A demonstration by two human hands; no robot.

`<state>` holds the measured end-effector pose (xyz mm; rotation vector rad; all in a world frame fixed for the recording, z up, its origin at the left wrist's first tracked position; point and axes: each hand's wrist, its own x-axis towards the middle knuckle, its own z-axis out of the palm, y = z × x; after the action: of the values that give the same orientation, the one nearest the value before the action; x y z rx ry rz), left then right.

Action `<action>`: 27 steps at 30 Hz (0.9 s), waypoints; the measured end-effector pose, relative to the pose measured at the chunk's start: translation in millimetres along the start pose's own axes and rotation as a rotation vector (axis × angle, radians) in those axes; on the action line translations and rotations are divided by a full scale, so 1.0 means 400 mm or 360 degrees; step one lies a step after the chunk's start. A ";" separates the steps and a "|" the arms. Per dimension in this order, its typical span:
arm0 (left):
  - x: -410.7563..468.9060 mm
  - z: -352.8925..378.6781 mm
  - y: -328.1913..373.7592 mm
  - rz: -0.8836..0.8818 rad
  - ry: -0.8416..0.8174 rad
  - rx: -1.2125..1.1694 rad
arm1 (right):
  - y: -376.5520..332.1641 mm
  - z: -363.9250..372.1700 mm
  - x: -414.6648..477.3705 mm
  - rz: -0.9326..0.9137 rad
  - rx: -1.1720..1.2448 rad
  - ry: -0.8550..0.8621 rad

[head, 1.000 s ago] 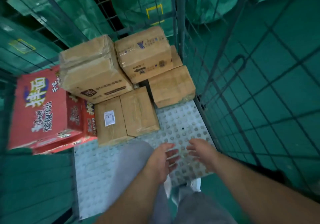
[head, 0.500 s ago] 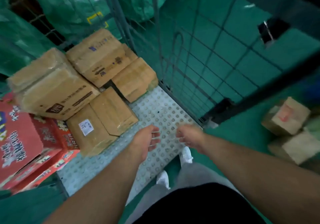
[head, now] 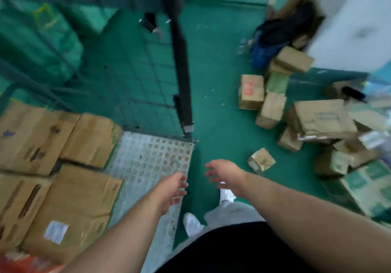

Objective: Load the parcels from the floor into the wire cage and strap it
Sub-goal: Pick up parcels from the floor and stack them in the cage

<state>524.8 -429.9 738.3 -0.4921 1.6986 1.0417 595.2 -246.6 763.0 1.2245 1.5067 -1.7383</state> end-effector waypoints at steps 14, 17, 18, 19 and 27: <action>0.000 0.790 0.304 0.0247 -0.0292 0.0993 | 0.320 -0.755 -0.141 0.0009 0.0831 0.0627; 0.004 1.045 0.317 0.0276 -0.0409 0.1256 | 0.418 -0.945 -0.170 0.0044 0.0958 0.0731; 0.000 1.131 0.323 0.0303 -0.0446 0.1328 | 0.450 -1.008 -0.183 0.0064 0.1025 0.0781; -0.014 1.220 0.328 0.0323 -0.0482 0.1403 | 0.487 -1.069 -0.201 0.0097 0.1114 0.0828; -0.094 1.553 0.358 0.0369 -0.0741 0.1799 | 0.676 -1.314 -0.274 0.0265 0.1517 0.1173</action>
<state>778.2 155.2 776.6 0.6373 1.6315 0.1805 1024.4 174.0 747.0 2.5935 0.7742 -2.0566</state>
